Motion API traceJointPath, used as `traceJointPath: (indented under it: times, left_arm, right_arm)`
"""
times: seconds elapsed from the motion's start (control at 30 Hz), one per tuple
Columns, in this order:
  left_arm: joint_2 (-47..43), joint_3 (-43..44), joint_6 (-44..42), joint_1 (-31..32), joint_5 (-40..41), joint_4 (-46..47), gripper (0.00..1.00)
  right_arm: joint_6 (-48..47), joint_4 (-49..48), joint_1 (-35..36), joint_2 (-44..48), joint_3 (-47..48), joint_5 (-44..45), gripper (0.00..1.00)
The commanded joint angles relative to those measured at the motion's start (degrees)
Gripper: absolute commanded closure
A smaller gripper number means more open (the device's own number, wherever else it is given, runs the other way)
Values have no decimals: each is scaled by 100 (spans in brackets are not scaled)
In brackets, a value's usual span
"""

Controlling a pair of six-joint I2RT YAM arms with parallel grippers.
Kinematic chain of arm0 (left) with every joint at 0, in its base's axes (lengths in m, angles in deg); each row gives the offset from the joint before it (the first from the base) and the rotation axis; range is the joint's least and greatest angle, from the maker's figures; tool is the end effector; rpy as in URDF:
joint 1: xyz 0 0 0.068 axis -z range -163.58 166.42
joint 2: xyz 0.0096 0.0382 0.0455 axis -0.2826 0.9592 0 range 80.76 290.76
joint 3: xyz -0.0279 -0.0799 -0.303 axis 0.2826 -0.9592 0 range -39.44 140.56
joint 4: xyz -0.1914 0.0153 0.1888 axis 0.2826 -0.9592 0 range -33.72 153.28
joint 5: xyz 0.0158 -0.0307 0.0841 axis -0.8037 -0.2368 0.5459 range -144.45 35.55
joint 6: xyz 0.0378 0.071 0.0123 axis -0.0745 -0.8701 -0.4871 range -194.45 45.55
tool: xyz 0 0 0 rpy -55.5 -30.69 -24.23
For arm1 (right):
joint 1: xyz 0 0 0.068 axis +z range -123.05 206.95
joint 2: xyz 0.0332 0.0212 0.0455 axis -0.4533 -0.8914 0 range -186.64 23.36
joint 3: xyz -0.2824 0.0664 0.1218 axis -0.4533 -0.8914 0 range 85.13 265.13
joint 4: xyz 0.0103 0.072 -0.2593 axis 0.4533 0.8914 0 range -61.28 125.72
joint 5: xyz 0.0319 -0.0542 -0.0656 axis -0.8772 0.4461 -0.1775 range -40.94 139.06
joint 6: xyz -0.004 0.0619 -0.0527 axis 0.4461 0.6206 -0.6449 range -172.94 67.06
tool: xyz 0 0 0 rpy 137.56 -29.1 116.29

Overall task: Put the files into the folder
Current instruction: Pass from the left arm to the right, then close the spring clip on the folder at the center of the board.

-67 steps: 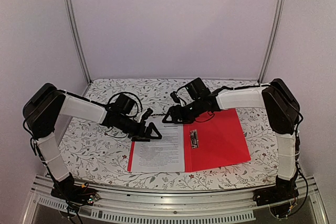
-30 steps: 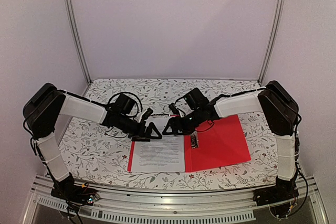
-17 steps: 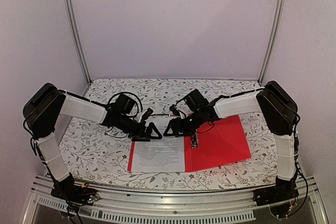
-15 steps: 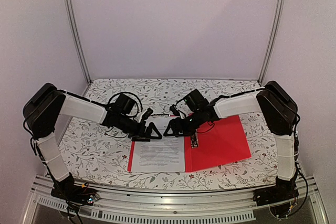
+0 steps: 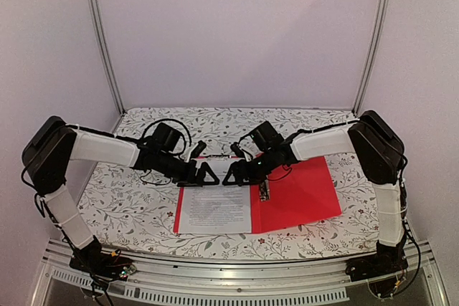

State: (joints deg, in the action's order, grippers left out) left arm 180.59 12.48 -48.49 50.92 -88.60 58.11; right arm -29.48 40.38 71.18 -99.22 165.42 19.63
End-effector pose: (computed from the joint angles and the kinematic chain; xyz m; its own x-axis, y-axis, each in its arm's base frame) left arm 0.2794 -0.2402 0.1623 -0.9193 0.1923 -0.3435 0.3829 0.6398 -0.6664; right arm 0.3289 0.3687 0.1366 -0.8559 -0.3492 -0.3815 -0.5166 0.6121 0.5987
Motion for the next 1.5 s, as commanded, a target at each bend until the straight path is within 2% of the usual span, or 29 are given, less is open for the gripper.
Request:
traceJointPath:
  times: [0.0,0.33,0.47,0.53,0.63,0.73,1.03,1.23,1.47]
  left_arm:
    - [-537,17,-68,-38,420,205,1]
    - [-205,981,-187,-223,1959,165,0]
    - [133,1338,-183,-483,1954,344,0]
    - [395,1659,-264,-591,1992,141,1]
    - [816,2260,-577,-611,2371,-385,10]
    - [1095,2607,-758,-598,2516,-508,13]
    - [1585,3141,-956,-366,2368,-839,25]
    - [1915,3552,-888,-189,2261,-1084,38]
    - [2207,3928,-911,-43,2291,-1339,44]
  right_arm:
    - [-112,500,-53,-380,-49,213,25]
    - [-214,534,-56,-372,-48,167,25]
    - [-261,559,-58,-363,-53,170,25]
    - [-287,558,-61,-354,-46,174,25]
    - [-301,563,-71,-346,-49,183,25]
    - [-303,558,-66,-336,-38,183,25]
    - [-290,582,-95,-352,-5,174,25]
    - [-302,607,-105,-338,-13,183,25]
    - [-304,617,-109,-347,-22,167,25]
